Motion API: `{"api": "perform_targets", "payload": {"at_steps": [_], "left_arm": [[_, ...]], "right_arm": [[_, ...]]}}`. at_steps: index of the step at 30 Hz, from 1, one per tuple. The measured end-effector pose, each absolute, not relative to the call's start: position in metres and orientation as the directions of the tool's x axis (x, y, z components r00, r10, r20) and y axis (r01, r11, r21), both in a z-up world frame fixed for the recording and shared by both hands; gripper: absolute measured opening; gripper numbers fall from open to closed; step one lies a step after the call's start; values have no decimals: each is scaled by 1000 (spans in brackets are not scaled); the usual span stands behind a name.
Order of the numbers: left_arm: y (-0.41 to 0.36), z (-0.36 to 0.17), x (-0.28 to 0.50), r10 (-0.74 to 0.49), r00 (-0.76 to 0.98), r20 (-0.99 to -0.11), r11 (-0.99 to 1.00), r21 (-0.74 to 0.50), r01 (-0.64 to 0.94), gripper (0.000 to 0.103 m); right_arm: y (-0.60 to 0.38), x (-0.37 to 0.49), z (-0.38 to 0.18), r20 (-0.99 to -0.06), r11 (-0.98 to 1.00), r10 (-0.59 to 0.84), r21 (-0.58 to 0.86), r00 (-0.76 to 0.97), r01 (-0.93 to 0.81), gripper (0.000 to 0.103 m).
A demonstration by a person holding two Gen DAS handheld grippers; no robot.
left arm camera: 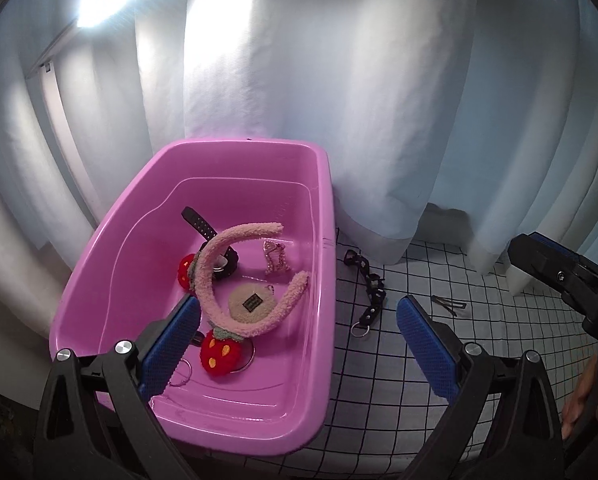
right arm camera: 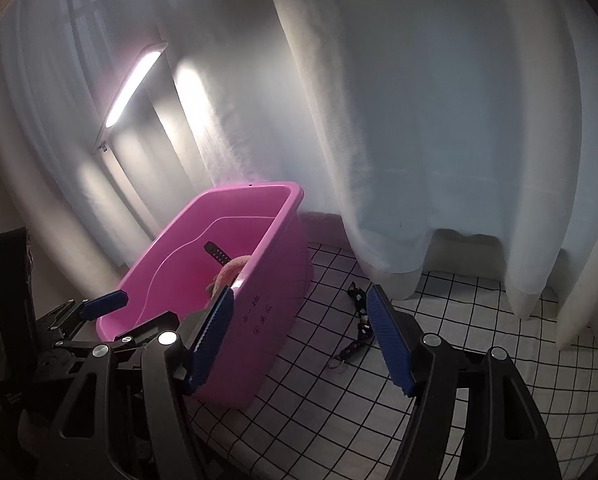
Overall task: Organize jewelry
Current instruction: 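Move both open tools back toward the black lanyard and brown clip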
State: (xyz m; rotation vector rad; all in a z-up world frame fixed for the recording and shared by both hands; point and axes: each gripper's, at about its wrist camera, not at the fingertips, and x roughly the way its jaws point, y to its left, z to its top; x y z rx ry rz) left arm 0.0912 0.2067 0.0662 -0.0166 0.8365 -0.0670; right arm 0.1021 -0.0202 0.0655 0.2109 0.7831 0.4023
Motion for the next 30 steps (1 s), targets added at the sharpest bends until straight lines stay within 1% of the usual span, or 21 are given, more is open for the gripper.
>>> {"api": "perform_targets", "payload": {"at_steps": [5, 7, 11, 15, 24, 27, 30], "left_arm": [[155, 60, 79, -107, 655, -748, 993, -49, 107, 97], [137, 54, 75, -115, 650, -751, 992, -50, 117, 97], [108, 31, 69, -130, 614, -778, 989, -58, 136, 97], [93, 1, 67, -138, 577, -805, 990, -89, 113, 97], [87, -56, 93, -5, 555, -832, 998, -36, -44, 97], [88, -69, 104, 56, 550, -833, 997, 13, -82, 97], [86, -77, 113, 110, 588, -802, 993, 68, -94, 97]], "right_arm": [[-75, 82, 55, -654, 925, 373, 320, 658, -206, 66], [-95, 74, 44, -671, 932, 354, 314, 652, -182, 68], [-123, 61, 12, -712, 938, 337, 307, 616, -159, 68], [-141, 57, -21, -745, 937, 343, 311, 572, -158, 68], [-150, 80, -78, -782, 915, 402, 334, 477, -225, 68], [-150, 92, -93, -786, 907, 420, 344, 454, -244, 68], [-149, 104, -109, -789, 899, 437, 364, 432, -245, 76]]}}
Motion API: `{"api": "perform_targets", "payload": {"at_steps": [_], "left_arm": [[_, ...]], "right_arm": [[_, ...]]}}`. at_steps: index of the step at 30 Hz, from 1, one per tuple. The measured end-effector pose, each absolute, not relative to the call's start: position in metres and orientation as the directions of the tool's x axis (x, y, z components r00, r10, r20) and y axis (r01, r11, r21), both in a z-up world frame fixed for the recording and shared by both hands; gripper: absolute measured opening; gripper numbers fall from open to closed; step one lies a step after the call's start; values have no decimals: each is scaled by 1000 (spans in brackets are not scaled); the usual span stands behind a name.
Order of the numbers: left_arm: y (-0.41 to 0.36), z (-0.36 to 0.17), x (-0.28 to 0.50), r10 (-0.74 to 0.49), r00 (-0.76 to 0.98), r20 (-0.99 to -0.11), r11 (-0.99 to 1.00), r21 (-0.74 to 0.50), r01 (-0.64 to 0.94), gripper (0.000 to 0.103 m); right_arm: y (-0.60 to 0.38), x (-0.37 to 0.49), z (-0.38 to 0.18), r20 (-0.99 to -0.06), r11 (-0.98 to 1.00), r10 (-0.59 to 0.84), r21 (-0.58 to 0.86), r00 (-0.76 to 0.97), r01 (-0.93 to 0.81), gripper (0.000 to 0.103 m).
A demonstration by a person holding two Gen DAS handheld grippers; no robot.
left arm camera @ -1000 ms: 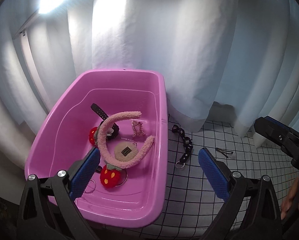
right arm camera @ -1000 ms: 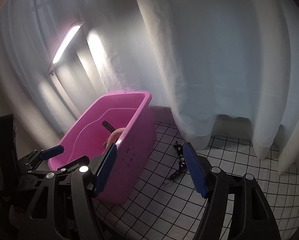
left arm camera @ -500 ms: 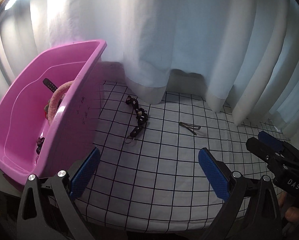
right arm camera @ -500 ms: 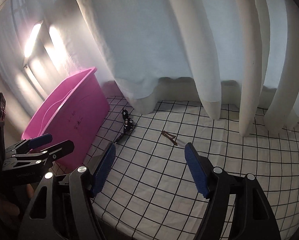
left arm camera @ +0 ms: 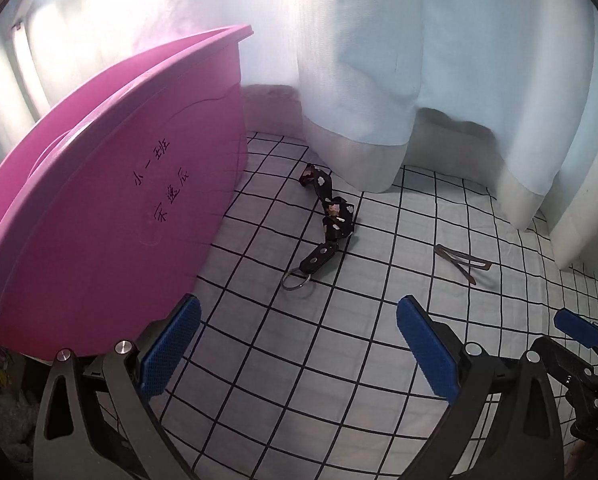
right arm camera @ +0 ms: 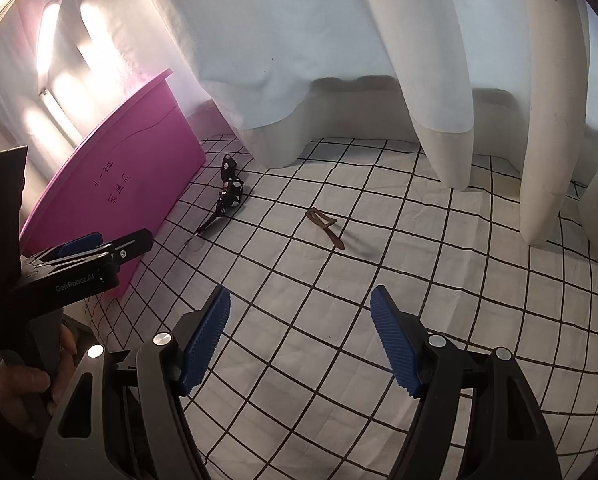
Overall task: Organize jewelry
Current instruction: 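Move both open tools back toward the black lanyard and brown clip, then grasp the black lanyard with left tool while right tool grasps brown clip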
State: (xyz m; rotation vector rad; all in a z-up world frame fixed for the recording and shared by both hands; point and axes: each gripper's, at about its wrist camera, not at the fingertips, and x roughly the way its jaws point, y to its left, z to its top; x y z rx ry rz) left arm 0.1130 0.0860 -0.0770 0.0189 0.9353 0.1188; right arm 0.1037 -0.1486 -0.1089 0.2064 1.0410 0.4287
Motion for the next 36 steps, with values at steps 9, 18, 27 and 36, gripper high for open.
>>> {"api": "perform_targets", "payload": {"at_steps": [9, 18, 27, 36], "left_arm": [[93, -118, 157, 73, 545, -835, 997, 41, -70, 97], [100, -143, 193, 63, 533, -844, 998, 46, -46, 97], [107, -160, 221, 37, 497, -867, 999, 21, -37, 97], [107, -167, 230, 27, 506, -862, 999, 12, -32, 97]], "right_arm": [[-139, 138, -147, -834, 937, 348, 299, 429, -179, 78], [-121, 168, -162, -849, 967, 249, 192, 467, -168, 78], [-107, 184, -174, -852, 975, 204, 134, 481, -175, 78], [-93, 186, -178, -842, 978, 151, 51, 517, -202, 78]]}}
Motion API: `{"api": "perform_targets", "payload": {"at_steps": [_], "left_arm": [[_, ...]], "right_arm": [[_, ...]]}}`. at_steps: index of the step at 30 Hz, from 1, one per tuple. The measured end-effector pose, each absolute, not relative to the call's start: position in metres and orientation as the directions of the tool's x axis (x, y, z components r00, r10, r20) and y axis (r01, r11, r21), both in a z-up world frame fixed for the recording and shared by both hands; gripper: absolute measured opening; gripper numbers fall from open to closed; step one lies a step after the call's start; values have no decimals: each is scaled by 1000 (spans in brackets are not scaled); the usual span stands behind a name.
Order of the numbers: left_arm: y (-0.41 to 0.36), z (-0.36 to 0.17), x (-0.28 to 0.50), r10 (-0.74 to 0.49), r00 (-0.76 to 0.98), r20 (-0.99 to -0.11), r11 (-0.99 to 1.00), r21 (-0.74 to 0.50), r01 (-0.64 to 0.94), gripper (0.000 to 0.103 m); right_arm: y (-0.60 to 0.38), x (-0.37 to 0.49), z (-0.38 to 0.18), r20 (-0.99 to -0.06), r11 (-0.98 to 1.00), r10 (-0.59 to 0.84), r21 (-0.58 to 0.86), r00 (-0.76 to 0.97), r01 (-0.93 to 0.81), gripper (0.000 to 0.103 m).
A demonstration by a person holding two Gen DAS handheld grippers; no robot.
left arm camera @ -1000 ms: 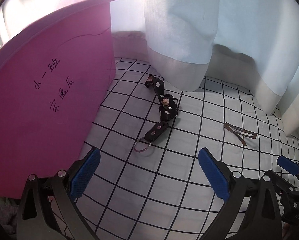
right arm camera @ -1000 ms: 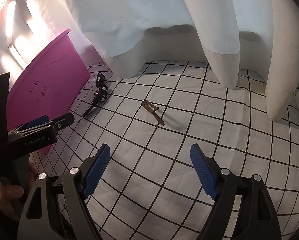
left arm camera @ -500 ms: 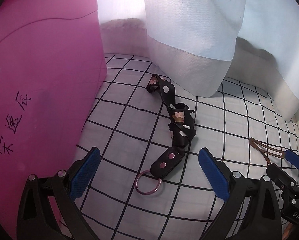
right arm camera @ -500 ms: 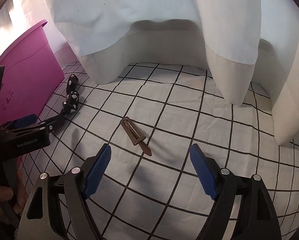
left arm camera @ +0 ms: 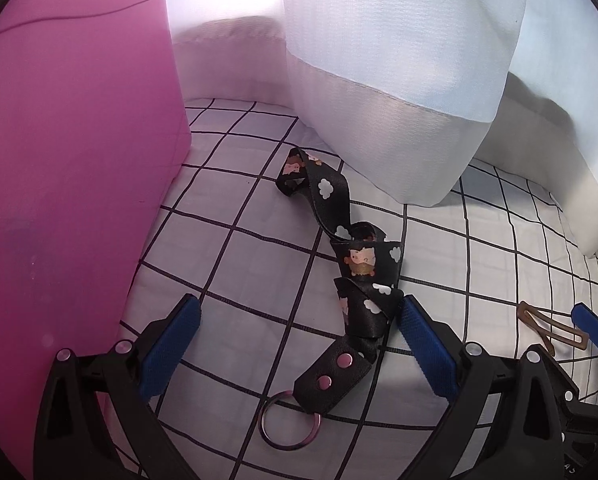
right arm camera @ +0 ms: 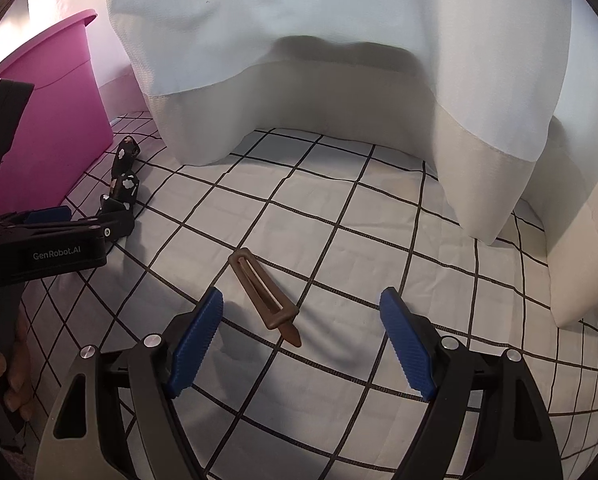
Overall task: Organize jewelry
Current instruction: 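Grasp the black lanyard with left tool while right tool grasps brown clip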
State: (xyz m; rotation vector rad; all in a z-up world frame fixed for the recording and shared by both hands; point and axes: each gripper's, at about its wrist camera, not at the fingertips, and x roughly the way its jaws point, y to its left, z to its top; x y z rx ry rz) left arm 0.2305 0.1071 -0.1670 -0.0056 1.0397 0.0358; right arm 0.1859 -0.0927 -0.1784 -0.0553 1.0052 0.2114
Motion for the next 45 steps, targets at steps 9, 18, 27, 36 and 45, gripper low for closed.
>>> {"api": "perform_targets", "payload": {"at_steps": [9, 18, 27, 36, 45], "left_arm": [[105, -169, 248, 26, 528, -849, 999, 6, -38, 98], [105, -168, 251, 24, 534, -845, 999, 3, -40, 92], [99, -160, 245, 8, 528, -849, 999, -13, -35, 24], [90, -135, 227, 14, 569, -822, 1000, 5, -18, 23], [71, -122, 188, -20, 572, -820, 999, 1, 36, 23]], "right_arm": [[-83, 188, -182, -839, 974, 148, 33, 524, -222, 72], [-67, 176, -179, -830, 965, 174, 36, 530, -261, 48], [-65, 162, -170, -830, 963, 201, 70, 521, -260, 13], [-90, 146, -157, -827, 965, 231, 127, 513, -229, 13], [-123, 125, -137, -820, 962, 261, 175, 509, -211, 13]]}}
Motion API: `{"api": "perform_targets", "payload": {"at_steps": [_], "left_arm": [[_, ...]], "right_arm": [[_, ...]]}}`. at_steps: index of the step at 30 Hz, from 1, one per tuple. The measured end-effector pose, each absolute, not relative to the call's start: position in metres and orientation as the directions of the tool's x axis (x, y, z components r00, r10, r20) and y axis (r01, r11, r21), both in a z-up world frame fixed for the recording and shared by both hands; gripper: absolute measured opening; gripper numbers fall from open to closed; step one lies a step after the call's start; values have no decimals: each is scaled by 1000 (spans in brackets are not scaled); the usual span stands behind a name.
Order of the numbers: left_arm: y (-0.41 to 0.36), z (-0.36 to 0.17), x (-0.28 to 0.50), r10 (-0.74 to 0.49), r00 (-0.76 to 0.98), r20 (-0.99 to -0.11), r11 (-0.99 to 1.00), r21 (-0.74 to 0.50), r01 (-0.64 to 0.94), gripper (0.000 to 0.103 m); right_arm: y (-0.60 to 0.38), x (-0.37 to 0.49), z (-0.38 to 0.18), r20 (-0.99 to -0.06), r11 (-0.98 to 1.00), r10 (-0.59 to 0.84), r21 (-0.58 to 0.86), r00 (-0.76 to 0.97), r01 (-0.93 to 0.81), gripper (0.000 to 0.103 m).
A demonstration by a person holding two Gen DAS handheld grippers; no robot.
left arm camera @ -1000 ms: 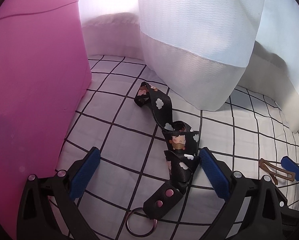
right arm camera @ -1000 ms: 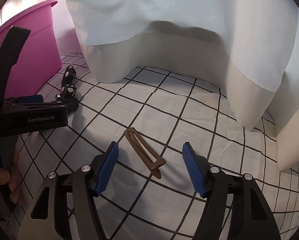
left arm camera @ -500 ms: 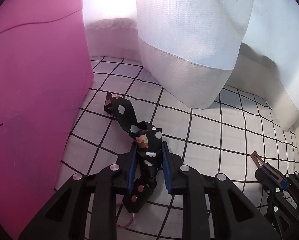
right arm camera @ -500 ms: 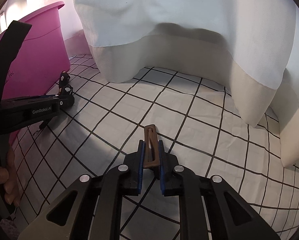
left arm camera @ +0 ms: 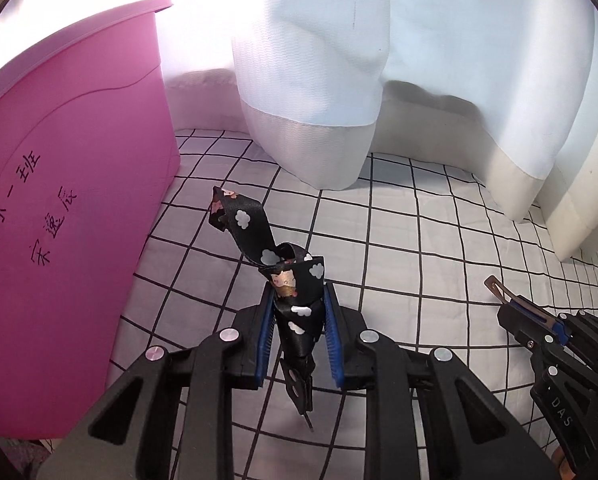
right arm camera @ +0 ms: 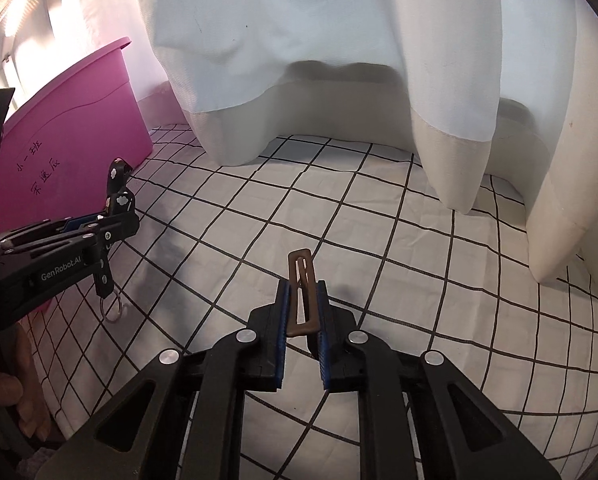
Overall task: Organize jewelry
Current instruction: 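Grasp the black lanyard with left tool while right tool grasps brown clip, then carry the black lanyard and brown clip over the pink tub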
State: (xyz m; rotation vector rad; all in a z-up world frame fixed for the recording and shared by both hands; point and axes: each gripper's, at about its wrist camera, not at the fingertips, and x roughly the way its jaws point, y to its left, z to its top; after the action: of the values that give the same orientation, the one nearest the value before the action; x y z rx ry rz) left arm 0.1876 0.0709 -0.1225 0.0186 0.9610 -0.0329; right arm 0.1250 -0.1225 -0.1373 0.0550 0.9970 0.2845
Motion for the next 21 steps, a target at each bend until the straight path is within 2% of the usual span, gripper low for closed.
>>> {"api": "perform_targets", "payload": {"at_steps": [8, 21], "left_arm": [[51, -83, 134, -42, 604, -796, 998, -7, 61, 23], [53, 11, 64, -20, 723, -691, 1000, 1, 28, 23]], "right_arm": [[-146, 97, -99, -799, 957, 271, 163, 537, -241, 13], [-166, 63, -26, -713, 934, 330, 149, 619, -325, 13]]}}
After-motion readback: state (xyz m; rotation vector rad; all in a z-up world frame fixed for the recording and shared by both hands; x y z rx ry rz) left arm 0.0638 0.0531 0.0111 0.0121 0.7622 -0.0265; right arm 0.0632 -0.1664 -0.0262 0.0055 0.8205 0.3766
